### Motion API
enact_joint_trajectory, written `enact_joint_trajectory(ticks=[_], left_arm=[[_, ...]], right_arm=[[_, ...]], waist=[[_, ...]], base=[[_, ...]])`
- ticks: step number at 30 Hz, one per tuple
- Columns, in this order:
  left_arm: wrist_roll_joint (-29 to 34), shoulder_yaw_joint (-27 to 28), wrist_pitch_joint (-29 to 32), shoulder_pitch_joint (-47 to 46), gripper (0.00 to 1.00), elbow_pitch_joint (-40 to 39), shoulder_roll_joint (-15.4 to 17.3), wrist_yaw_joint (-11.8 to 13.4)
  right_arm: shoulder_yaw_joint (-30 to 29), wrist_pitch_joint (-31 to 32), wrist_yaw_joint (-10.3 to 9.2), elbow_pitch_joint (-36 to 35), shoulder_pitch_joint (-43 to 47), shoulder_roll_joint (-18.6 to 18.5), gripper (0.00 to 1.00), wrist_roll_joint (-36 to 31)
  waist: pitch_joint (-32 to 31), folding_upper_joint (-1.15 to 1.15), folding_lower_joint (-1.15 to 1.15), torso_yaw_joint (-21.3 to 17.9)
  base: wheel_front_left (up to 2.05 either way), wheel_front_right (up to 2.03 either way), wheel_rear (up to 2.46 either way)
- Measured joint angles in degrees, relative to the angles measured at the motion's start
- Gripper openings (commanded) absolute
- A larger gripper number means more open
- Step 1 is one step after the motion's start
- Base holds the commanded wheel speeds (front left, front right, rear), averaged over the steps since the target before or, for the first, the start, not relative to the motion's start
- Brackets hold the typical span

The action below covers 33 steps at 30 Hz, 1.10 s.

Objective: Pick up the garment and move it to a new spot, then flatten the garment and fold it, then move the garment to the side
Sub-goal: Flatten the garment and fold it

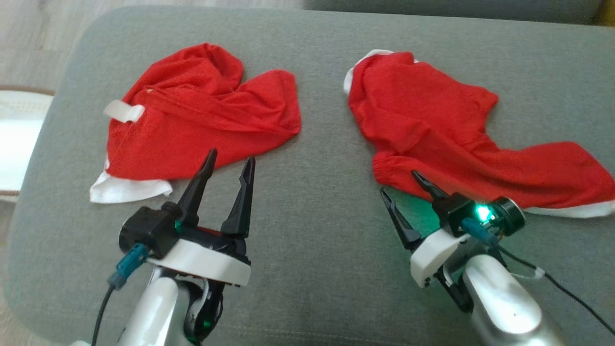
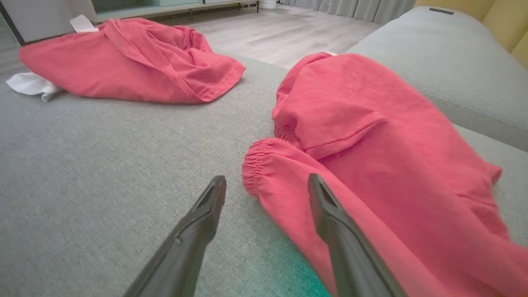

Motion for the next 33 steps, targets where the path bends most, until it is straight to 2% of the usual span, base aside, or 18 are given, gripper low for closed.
enact_joint_trajectory(ticks=[9, 10, 11, 15, 19, 27, 33], left_arm=[[-0.5, -0.6, 0.0, -0.3, 1.0, 0.0, 0.0, 0.0], [-0.6, -0.6, 0.0, -0.3, 1.0, 0.0, 0.0, 0.0], [-0.6, -0.6, 0.0, -0.3, 1.0, 0.0, 0.0, 0.0], [-0.6, -0.6, 0.0, -0.3, 1.0, 0.0, 0.0, 0.2], [-0.5, -0.4, 0.0, -0.3, 1.0, 0.3, 0.0, 0.2], [-0.5, 0.2, 0.0, -0.2, 1.0, 0.6, 0.0, 0.2], [-0.5, 0.1, 0.0, -0.2, 1.0, 0.5, 0.0, 0.2]], right_arm=[[0.2, 1.9, 0.0, 9.4, -6.4, -1.2, 1.0, -3.4], [0.0, 1.9, 0.0, 10.5, -6.9, -1.1, 0.66, -3.5], [-0.1, 1.9, 0.0, 11.2, -7.2, -1.0, 0.0, -3.5], [0.2, 0.1, 0.0, 13.3, -8.8, 0.0, 0.0, -1.7], [3.3, -2.1, 0.0, 13.2, -8.9, 1.3, 0.0, 4.3], [13.1, -1.3, 0.0, 1.5, -8.8, 2.4, 0.0, 20.7], [13.6, 2.6, 0.0, -4.0, -8.7, 1.0, 0.0, 26.6]], waist=[[1.9, 0.0, 0.0, 2.1], [2.1, 0.0, 0.0, 2.2], [2.2, 0.0, 0.0, 2.3], [2.2, 0.0, 0.0, 1.9], [1.4, 0.0, 0.0, 1.0], [-1.4, 0.0, 0.0, -1.3], [-1.5, 0.0, 0.0, -1.5]], base=[[0.0, 0.0, 0.0], [0.0, 0.0, 0.0], [0.0, 0.0, 0.0], [0.0, 0.0, 0.0], [0.0, 0.0, 0.0], [0.0, 0.0, 0.0], [0.0, 0.0, 0.0]])
